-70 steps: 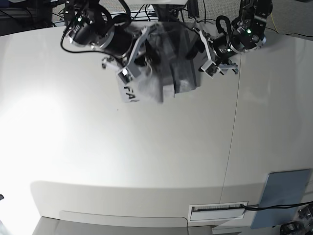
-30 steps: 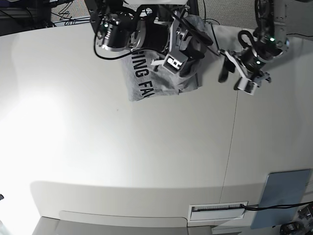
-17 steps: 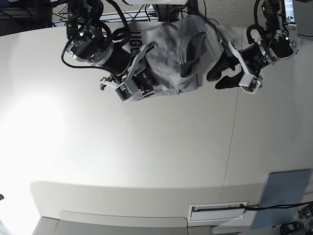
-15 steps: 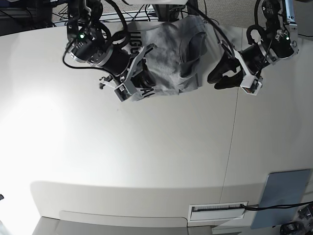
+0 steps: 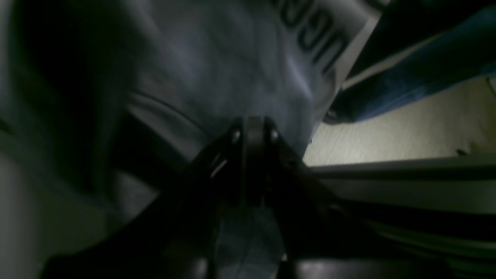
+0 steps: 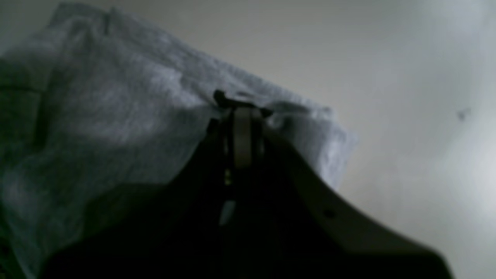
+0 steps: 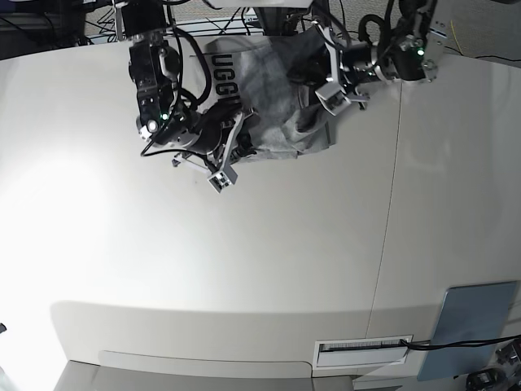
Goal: Fold the T-shirt properly
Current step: 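Grasp the bundle with both grippers and lift it off the table, then lower the folded shirt onto the table and open both grippers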
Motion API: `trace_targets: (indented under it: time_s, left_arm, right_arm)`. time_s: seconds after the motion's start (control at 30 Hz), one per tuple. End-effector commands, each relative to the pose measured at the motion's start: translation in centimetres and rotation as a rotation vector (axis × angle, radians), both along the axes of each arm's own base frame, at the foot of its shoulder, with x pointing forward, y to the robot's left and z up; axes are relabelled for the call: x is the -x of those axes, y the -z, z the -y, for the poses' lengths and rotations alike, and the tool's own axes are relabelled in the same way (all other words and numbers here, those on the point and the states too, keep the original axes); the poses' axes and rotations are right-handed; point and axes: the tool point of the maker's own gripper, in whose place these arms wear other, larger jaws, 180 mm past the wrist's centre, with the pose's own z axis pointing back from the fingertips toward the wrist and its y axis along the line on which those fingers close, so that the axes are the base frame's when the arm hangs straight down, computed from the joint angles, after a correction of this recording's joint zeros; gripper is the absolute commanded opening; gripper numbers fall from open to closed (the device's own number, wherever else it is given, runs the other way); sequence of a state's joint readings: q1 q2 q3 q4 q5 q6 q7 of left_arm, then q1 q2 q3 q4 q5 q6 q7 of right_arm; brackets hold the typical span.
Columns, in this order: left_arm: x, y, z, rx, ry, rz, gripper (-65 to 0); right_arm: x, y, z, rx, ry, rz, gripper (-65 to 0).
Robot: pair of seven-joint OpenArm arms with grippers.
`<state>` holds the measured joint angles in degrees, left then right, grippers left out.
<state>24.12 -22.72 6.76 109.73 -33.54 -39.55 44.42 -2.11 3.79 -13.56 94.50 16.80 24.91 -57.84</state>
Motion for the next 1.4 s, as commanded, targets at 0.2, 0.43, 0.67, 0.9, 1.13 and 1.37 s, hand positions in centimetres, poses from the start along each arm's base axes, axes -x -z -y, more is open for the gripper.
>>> trace_targets:
  time_s: [0.2, 0.43, 0.67, 0.9, 1.13, 1.37]
  left_arm:
    - [-1.8, 5.1, -3.3, -0.122, -0.135, -0.015, -63.5]
    - [-5.6, 7.9, -6.0, -0.213, -0.176, -0.025, -63.5]
    - [-12.6, 6.3, -7.8, -0.257, -0.274, 0.099, -63.5]
    - [-17.8, 3.1, -8.5, -0.258, -0.338, 0.209, -63.5]
    - [-16.9, 0.5, -7.5, -0.203, -0.299, 0.236, -63.5]
    - [-14.0, -2.2, -9.0, -0.119, -0.389, 0.241, -63.5]
  right_arm:
    - [-1.3, -0.8, 0.7, 0.04, 0.008, 0.049, -65.0]
    - [-1.4, -0.3, 2.4, 0.106, 0.028, 0.049, -65.0]
    - [-0.6, 0.3, 4.9, 0.161, 0.063, 0.016, -65.0]
    - [3.3, -1.4, 2.6, 0.064, 0.019, 0.015, -65.0]
    - [3.0, -4.6, 3.1, 0.044, 0.051, 0.114, -65.0]
    - [1.5, -5.1, 6.7, 0.063, 0.172, 0.145, -65.0]
